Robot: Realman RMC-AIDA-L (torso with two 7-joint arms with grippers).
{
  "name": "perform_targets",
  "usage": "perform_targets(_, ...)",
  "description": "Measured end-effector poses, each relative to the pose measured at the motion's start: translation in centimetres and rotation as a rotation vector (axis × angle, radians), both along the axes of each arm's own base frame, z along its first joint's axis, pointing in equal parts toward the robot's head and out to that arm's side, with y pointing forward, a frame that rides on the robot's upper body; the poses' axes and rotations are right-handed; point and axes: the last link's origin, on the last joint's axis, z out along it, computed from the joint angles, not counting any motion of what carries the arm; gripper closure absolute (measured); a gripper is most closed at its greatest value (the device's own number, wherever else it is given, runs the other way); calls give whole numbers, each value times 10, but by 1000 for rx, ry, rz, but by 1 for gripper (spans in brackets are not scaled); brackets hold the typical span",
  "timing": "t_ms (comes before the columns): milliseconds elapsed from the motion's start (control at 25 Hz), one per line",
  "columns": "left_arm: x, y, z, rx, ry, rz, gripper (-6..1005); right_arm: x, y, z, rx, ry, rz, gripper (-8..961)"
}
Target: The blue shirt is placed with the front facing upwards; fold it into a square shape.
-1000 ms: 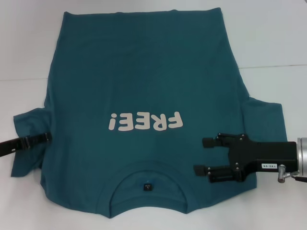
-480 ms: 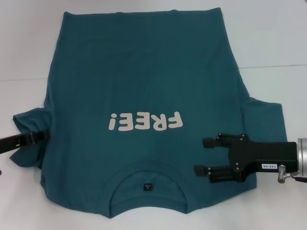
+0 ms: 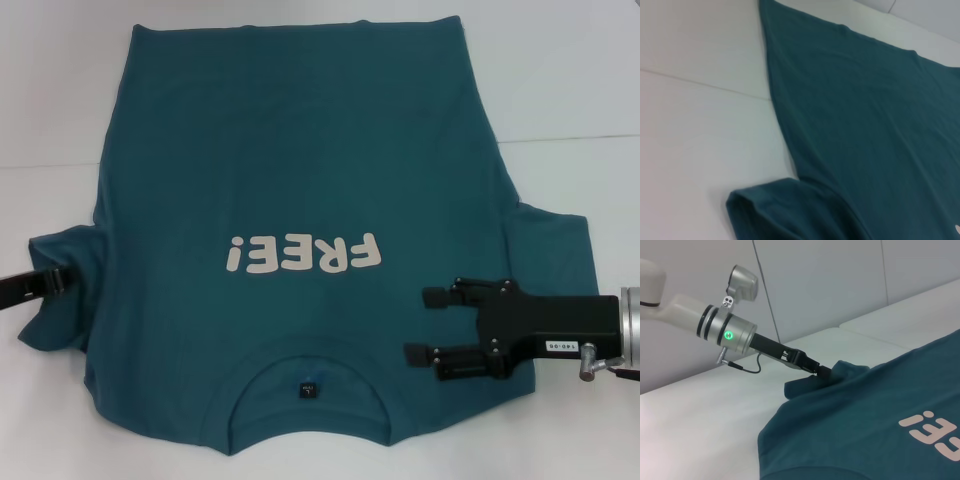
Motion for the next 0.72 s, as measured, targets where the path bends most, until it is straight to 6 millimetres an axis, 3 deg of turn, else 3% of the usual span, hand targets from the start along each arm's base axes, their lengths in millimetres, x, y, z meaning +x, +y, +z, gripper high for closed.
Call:
perform_targets(120, 0, 0, 2, 1, 2, -4, 975, 0, 0, 0, 0, 0, 0, 34)
perform_targets(720, 2, -1, 9, -15, 15, -32, 977, 0, 1, 0, 6, -2, -3, 33)
